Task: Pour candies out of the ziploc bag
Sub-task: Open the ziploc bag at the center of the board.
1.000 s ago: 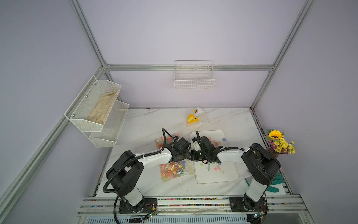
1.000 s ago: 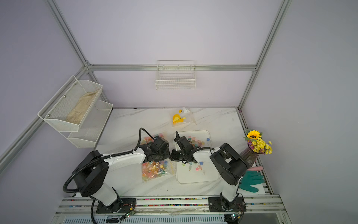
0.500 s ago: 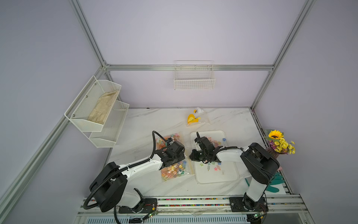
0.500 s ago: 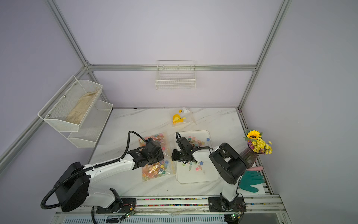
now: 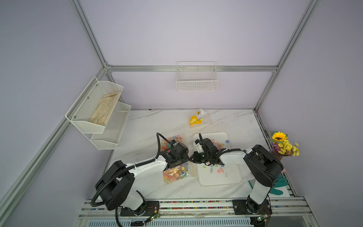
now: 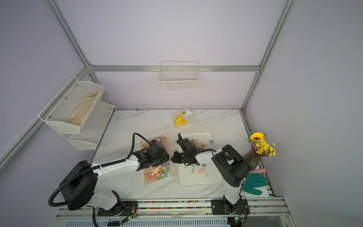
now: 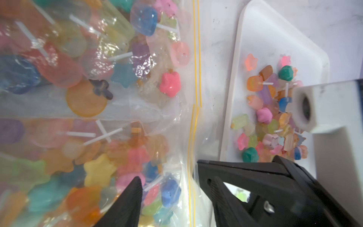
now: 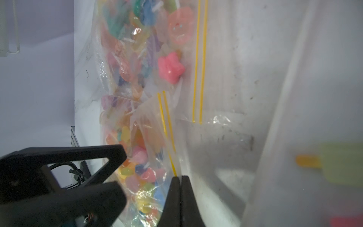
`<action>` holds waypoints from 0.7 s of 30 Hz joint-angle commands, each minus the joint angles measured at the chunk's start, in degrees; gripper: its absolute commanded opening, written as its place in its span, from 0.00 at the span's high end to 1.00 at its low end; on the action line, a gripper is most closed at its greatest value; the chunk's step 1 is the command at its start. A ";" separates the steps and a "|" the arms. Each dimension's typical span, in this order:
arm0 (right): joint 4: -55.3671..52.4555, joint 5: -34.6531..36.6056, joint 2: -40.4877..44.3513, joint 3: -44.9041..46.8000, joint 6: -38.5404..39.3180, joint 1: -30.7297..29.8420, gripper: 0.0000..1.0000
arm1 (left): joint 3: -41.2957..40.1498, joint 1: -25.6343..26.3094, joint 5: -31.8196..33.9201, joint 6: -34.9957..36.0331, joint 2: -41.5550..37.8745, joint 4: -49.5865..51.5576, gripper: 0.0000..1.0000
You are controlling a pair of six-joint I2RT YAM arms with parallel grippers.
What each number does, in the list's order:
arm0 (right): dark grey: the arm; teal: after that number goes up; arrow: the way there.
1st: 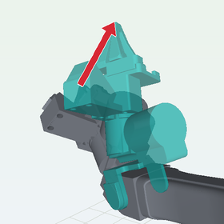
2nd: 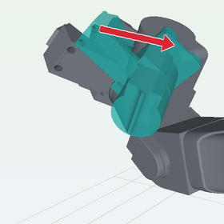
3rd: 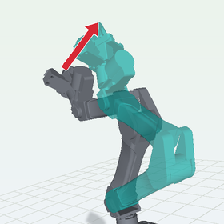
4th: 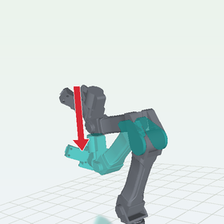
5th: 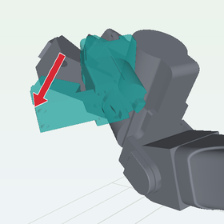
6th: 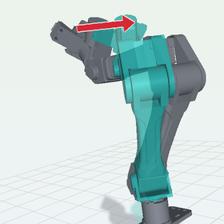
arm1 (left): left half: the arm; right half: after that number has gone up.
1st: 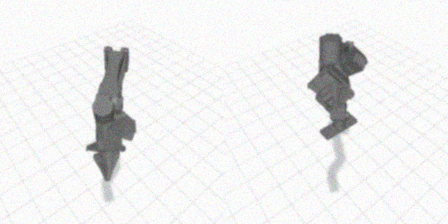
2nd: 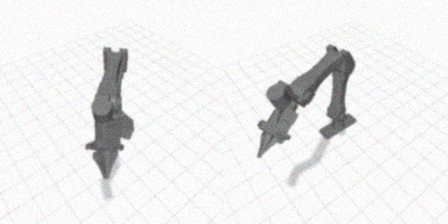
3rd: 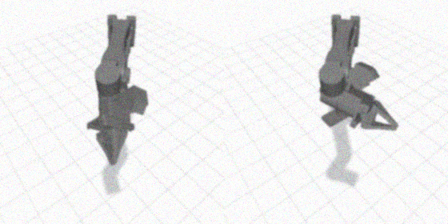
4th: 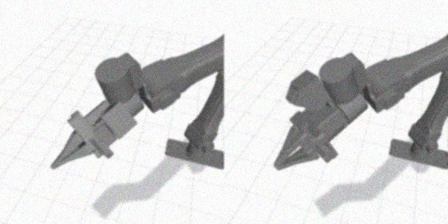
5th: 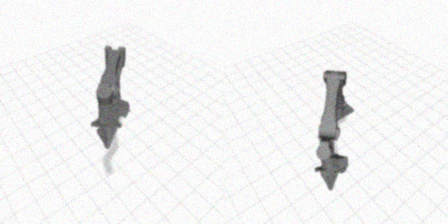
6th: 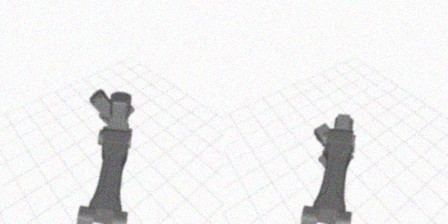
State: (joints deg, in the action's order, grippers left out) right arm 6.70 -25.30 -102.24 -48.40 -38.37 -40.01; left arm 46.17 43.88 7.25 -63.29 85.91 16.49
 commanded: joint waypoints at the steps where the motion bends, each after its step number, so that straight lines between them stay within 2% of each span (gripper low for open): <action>1: 1.74 -0.98 1.26 0.52 0.82 -0.49 1.00 | 5.07 -0.31 -1.59 1.48 1.54 -3.10 0.45; 10: 1.63 -0.78 0.89 0.68 0.84 -0.51 1.00 | 7.09 -0.33 -3.11 1.85 4.09 -4.07 0.51; 16: 1.30 -0.58 0.81 0.60 0.94 -0.50 1.00 | 7.53 -0.26 -4.25 2.47 5.14 -4.36 0.61; 21: 0.98 -0.36 0.74 0.50 1.01 -0.44 1.00 | 7.21 -0.35 -4.35 2.29 5.15 -4.30 0.74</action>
State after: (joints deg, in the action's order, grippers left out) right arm 6.83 -25.41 -102.21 -48.31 -38.24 -40.03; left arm 49.41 43.86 3.60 -61.76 91.07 13.80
